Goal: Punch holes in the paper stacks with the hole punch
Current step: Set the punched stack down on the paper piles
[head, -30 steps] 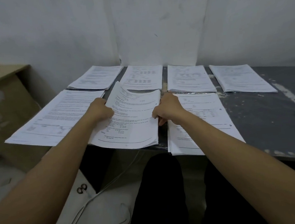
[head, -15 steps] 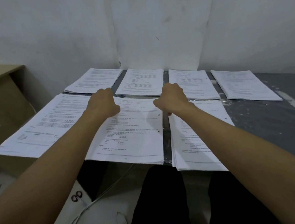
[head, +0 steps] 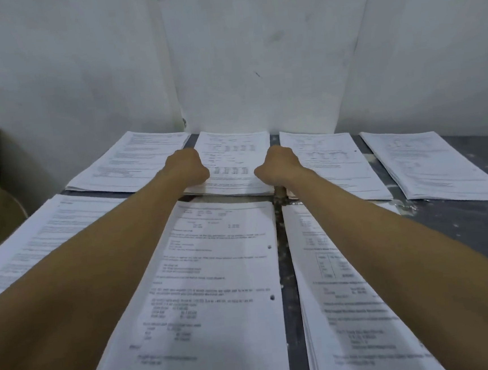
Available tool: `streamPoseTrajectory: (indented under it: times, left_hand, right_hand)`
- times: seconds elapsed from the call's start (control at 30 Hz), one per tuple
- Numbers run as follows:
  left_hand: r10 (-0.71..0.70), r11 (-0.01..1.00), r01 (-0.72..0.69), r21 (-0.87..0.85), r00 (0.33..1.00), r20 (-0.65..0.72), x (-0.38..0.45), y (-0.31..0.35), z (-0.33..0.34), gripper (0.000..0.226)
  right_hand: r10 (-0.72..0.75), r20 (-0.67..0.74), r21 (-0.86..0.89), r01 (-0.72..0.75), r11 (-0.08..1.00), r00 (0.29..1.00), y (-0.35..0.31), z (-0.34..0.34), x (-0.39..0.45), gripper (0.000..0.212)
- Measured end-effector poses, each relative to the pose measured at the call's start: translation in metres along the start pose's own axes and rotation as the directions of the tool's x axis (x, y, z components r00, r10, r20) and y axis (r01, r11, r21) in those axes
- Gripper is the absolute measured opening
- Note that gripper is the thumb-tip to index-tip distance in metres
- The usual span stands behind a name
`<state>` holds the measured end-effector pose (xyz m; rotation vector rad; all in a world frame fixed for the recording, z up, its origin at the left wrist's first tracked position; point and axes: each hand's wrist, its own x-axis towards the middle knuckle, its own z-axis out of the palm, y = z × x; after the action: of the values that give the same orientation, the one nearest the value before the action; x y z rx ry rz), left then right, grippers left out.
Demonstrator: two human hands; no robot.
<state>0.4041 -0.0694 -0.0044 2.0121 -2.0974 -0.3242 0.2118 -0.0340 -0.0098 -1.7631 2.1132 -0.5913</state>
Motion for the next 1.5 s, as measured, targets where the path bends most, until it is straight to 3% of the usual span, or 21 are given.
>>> streamPoseTrajectory:
  times: [0.07, 0.2, 0.4, 0.63, 0.73, 0.83, 0.9, 0.97, 1.17, 1.33, 1.5]
  left_hand:
    - [-0.008, 0.999, 0.005, 0.052, 0.998, 0.062, 0.015, 0.005, 0.004, 0.03]
    - [-0.033, 0.986, 0.019, 0.165, 0.996, 0.084, 0.034, 0.009, 0.011, 0.062]
    - [-0.161, 0.986, 0.165, -0.017, 0.975, 0.154, 0.045, 0.002, 0.011, 0.067]
    - [-0.178, 0.961, 0.199, -0.193, 0.977, 0.121, 0.05, -0.009, 0.023, 0.068]
    - [-0.17, 0.942, 0.194, -0.272, 0.979, 0.112, 0.048, -0.013, 0.025, 0.063]
    - [-0.134, 0.897, 0.142, -0.418, 0.99, 0.051, 0.046, -0.017, 0.027, 0.056]
    - [-0.129, 0.796, 0.073, -0.6, 0.99, -0.05, 0.046, -0.02, 0.028, 0.049]
    - [-0.148, 0.686, -0.027, -0.727, 0.973, -0.176, 0.045, -0.021, 0.026, 0.037]
    - [-0.142, 0.538, -0.257, -0.803, 0.911, -0.386, 0.049, -0.013, -0.001, 0.028]
    - [-0.134, 0.514, -0.32, -0.796, 0.887, -0.443, 0.044, -0.007, -0.019, 0.033]
    - [-0.127, 0.431, -0.437, -0.79, 0.837, -0.532, 0.035, 0.0, -0.031, 0.033]
  right_hand:
    - [0.009, 0.018, -0.018, -0.008, 1.0, 1.0, -0.001, 0.004, 0.015, 0.027]
    - [0.037, -0.022, -0.03, -0.038, 0.999, 0.999, 0.002, 0.015, 0.034, 0.033]
    - [0.117, -0.013, 0.126, -0.114, 0.985, 0.993, 0.006, 0.024, 0.046, 0.03]
    - [0.046, -0.078, 0.172, -0.032, 0.985, 0.996, 0.006, 0.041, 0.048, 0.025]
    - [0.07, -0.102, 0.273, -0.039, 0.961, 0.992, 0.006, 0.039, 0.051, 0.028]
    - [0.085, -0.13, 0.429, -0.021, 0.903, 0.988, 0.008, 0.035, 0.053, 0.024]
    - [0.1, -0.182, 0.548, 0.017, 0.836, 0.978, 0.01, 0.03, 0.053, 0.017]
    - [0.103, -0.244, 0.633, 0.078, 0.771, 0.964, 0.011, 0.021, 0.053, 0.026]
    - [0.044, -0.373, 0.714, 0.257, 0.651, 0.927, 0.009, -0.002, 0.053, 0.038]
    - [-0.019, -0.336, 0.748, 0.279, 0.602, 0.942, 0.006, -0.004, 0.051, 0.045]
    - [-0.038, -0.369, 0.767, 0.328, 0.552, 0.928, -0.003, -0.003, 0.049, 0.02]
